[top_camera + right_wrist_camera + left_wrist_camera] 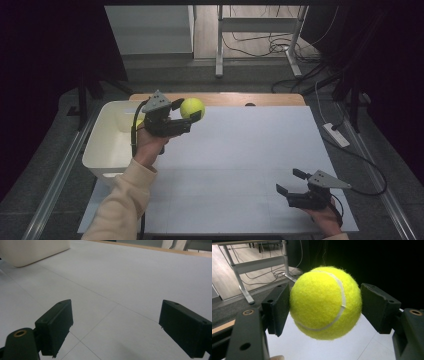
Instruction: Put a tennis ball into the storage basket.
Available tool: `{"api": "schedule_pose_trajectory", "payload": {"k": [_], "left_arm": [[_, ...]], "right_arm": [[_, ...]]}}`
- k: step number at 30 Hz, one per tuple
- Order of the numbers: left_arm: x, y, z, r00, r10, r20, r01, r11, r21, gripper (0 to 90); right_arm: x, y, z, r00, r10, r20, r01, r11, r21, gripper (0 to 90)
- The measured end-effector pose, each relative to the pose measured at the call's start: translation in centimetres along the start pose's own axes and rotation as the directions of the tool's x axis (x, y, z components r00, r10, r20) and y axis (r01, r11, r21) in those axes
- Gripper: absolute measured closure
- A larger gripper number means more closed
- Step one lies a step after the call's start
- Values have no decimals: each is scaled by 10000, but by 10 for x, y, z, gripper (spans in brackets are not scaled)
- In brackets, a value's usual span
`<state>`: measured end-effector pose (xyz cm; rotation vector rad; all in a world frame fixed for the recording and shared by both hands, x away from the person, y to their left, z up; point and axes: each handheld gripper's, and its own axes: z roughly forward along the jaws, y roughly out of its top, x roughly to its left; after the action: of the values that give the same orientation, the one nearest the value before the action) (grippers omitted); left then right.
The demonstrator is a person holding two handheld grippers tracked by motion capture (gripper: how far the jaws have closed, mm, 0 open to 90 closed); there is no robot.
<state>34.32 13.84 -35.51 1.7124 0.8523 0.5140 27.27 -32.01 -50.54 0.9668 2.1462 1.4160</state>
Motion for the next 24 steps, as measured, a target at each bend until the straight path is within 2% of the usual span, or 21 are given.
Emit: {"api": "schedule_pose_trajectory", "payload": {"k": [24], "left_arm": [[11, -3, -22, 9990, -83, -447, 75, 9998, -184, 277]], "right_arm": [[0, 0, 0, 10000, -47, -14, 47, 10000, 42, 117]]}}
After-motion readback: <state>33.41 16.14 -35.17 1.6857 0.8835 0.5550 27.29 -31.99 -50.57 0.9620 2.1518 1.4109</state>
